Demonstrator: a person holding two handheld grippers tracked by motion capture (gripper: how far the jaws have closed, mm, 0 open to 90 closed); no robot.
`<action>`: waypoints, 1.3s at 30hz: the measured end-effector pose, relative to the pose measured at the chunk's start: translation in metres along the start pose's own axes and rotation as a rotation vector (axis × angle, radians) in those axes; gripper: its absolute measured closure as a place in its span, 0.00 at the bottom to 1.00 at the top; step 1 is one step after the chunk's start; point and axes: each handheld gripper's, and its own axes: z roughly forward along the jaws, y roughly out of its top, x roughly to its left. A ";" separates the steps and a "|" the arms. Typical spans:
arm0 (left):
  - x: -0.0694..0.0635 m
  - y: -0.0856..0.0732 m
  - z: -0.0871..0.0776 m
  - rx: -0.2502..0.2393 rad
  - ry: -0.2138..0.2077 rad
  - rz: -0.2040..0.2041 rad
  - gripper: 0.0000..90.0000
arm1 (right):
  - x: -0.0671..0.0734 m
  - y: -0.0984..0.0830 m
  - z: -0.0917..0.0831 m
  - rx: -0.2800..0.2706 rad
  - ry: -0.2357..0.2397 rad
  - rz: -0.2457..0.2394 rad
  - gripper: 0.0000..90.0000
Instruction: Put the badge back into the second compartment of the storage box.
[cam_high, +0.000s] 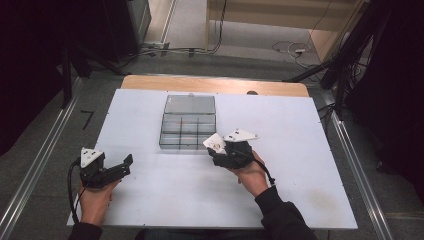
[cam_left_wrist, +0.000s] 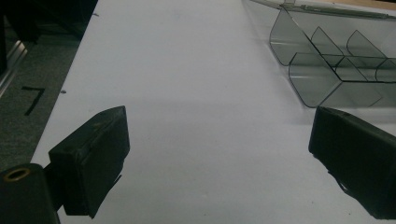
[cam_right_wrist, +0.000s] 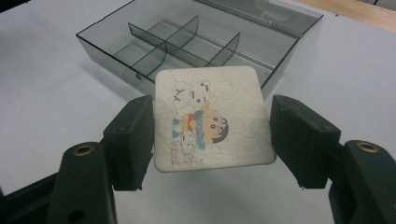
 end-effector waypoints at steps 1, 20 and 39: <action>0.000 0.000 0.000 -0.001 0.000 0.000 0.06 | 0.000 0.002 0.001 0.000 -0.001 -0.002 0.35; 0.000 0.000 0.001 0.003 -0.008 0.002 0.06 | 0.010 0.027 0.036 0.011 -0.007 -0.014 0.35; 0.001 0.000 0.002 0.001 -0.018 -0.002 0.06 | 0.009 0.047 0.072 0.024 -0.022 -0.003 0.35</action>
